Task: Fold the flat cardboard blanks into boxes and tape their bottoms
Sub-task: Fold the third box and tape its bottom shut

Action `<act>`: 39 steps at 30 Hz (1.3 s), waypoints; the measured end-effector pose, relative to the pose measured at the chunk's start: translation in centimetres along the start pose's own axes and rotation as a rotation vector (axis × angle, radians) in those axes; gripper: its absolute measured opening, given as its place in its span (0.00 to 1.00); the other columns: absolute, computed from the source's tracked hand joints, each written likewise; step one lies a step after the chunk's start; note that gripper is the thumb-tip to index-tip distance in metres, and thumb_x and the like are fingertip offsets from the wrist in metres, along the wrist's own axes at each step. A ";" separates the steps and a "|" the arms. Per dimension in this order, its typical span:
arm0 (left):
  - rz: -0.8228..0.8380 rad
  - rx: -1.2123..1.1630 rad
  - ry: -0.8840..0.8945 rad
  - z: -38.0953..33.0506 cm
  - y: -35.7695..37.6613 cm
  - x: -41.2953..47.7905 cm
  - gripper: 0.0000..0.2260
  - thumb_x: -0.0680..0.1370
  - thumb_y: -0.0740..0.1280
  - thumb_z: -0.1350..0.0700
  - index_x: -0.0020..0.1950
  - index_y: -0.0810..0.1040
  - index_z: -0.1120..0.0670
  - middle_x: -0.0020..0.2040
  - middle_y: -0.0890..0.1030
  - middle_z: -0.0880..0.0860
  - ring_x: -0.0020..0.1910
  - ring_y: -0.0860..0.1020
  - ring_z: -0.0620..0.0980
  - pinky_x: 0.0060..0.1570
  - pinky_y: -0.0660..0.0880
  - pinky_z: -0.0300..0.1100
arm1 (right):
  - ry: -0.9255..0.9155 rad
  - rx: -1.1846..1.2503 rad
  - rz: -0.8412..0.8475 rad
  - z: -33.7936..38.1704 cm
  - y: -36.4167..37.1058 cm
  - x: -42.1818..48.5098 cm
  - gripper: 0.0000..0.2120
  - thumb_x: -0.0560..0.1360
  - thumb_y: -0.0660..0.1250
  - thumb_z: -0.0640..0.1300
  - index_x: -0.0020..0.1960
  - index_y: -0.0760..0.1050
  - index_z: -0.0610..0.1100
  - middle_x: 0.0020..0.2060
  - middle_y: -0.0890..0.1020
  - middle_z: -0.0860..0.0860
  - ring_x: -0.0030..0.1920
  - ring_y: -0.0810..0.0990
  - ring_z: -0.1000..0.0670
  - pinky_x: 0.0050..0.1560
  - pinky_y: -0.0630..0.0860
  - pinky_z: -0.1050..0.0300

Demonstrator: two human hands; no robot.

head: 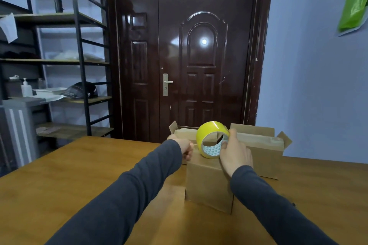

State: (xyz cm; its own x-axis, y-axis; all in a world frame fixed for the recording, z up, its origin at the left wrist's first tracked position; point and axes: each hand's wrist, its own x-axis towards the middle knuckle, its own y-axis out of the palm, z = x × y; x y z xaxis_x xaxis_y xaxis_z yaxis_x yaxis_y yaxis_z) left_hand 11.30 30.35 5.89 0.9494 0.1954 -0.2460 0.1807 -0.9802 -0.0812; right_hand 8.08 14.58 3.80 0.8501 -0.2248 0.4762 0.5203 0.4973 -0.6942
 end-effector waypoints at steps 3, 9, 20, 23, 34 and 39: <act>-0.062 0.084 0.044 -0.6 -2.1 1.5 0.07 0.77 0.62 0.68 0.53 0.76 0.64 0.28 0.73 0.55 0.16 0.68 0.46 0.16 0.65 0.32 | -0.010 -0.016 -0.025 0.1 -0.1 0.0 0.20 0.81 0.55 0.43 0.72 0.55 0.49 0.47 0.81 0.45 0.46 0.81 0.41 0.45 0.78 0.48; -0.111 0.234 0.059 -2.8 -6.4 1.8 0.02 0.77 0.65 0.66 0.45 0.75 0.62 0.32 0.73 0.55 0.27 0.69 0.47 0.26 0.69 0.37 | -0.134 -0.003 -0.079 1.1 0.4 -0.1 0.13 0.80 0.55 0.42 0.64 0.60 0.50 0.50 0.77 0.45 0.41 0.78 0.45 0.42 0.77 0.48; 0.201 -0.094 -0.225 5.3 -3.9 2.4 0.06 0.79 0.58 0.64 0.46 0.74 0.60 0.39 0.76 0.55 0.42 0.79 0.58 0.49 0.76 0.55 | 0.042 -0.090 0.124 0.2 2.7 -0.5 0.24 0.75 0.58 0.65 0.54 0.76 0.46 0.57 0.74 0.46 0.59 0.70 0.44 0.57 0.70 0.50; 0.265 -0.208 -0.212 6.5 -3.6 2.3 0.06 0.80 0.58 0.63 0.49 0.74 0.60 0.42 0.80 0.59 0.44 0.79 0.61 0.51 0.75 0.56 | 0.026 -0.118 0.105 0.4 2.9 -0.3 0.19 0.79 0.53 0.58 0.57 0.74 0.47 0.57 0.76 0.45 0.56 0.70 0.43 0.56 0.69 0.49; 0.410 -0.152 -0.223 5.7 -4.1 0.3 0.05 0.81 0.59 0.59 0.55 0.71 0.57 0.44 0.84 0.64 0.47 0.81 0.64 0.53 0.78 0.58 | 0.015 -0.077 -0.089 -1.0 3.2 0.3 0.16 0.81 0.47 0.58 0.54 0.67 0.48 0.39 0.79 0.49 0.39 0.78 0.47 0.38 0.74 0.53; 0.445 -0.053 -0.244 5.0 -4.1 0.4 0.13 0.82 0.56 0.55 0.67 0.67 0.54 0.47 0.83 0.64 0.46 0.82 0.64 0.51 0.78 0.58 | 0.015 -0.138 -0.111 -1.0 2.8 0.2 0.16 0.81 0.48 0.57 0.55 0.66 0.47 0.38 0.79 0.50 0.36 0.77 0.50 0.31 0.67 0.57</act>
State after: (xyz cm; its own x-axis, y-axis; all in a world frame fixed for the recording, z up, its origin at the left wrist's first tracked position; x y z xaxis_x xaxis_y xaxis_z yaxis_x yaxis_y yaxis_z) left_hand 9.69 34.59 1.32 0.8510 -0.2457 -0.4641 -0.2086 -0.9692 0.1307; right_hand 9.77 15.11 1.42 0.7875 -0.2851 0.5464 0.6162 0.3497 -0.7057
